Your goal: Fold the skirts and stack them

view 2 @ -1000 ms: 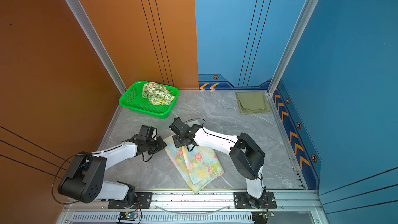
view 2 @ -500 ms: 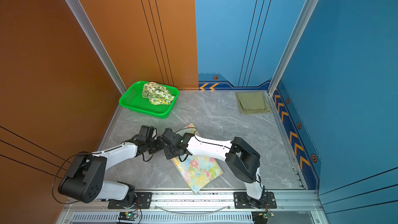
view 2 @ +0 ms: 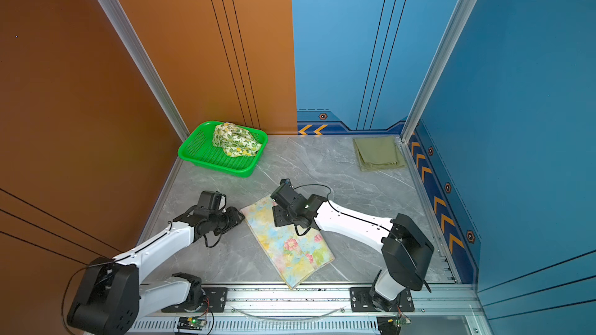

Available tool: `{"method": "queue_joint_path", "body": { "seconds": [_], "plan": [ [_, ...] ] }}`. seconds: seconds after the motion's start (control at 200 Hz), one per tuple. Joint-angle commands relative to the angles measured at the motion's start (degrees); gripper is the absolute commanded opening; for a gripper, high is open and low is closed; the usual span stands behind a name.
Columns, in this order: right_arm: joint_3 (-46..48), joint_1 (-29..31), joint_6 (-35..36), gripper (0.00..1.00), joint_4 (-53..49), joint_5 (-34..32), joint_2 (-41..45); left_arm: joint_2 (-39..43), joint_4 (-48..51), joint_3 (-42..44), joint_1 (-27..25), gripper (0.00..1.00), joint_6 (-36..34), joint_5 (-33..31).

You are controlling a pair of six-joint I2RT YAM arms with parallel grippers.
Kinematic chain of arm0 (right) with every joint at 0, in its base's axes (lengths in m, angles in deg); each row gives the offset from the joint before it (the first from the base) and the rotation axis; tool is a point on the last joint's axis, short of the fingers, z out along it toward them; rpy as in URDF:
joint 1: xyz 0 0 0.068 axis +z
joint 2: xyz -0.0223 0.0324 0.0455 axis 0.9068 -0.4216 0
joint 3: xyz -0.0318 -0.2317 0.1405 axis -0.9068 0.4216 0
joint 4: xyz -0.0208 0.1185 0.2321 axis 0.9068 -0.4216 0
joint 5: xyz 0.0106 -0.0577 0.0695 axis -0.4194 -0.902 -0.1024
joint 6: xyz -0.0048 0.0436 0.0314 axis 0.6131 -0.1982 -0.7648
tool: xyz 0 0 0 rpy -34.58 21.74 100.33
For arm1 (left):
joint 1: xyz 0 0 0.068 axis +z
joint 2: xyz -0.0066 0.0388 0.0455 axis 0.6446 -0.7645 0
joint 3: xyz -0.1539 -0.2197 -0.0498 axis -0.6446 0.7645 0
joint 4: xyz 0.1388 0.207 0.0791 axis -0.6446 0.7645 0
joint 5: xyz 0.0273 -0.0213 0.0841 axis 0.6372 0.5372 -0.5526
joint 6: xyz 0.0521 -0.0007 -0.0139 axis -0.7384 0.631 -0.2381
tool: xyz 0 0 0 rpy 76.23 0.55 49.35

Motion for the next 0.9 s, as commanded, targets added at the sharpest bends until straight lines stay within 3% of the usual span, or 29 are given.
{"method": "queue_joint_path", "body": {
  "seconds": [0.0, 0.13, 0.345, 0.646, 0.896],
  "plan": [
    [5.4, -1.5, -3.2, 0.65, -3.5, -5.4, 4.6, 3.4, 7.1, -2.1, -1.0, 0.49, -0.5, -5.1],
    [10.8, -3.0, -5.6, 0.66, -3.7, -5.2, 7.8, 3.6, 9.4, -5.8, -5.9, 0.53, -2.6, -10.2],
    [14.3, -2.6, -7.7, 0.66, -3.5, -4.2, 7.2, -7.6, 12.0, -13.7, -15.4, 0.57, -6.3, -16.1],
    [14.7, -2.6, -5.9, 0.65, -1.3, -3.4, 0.5, -21.1, 9.7, -17.1, -16.0, 0.59, -8.8, -15.2],
    [11.3, -4.7, -1.3, 0.65, 0.4, -2.7, -6.2, -24.7, 8.9, -15.5, -15.8, 0.59, -8.2, -15.0]
  ]
}}
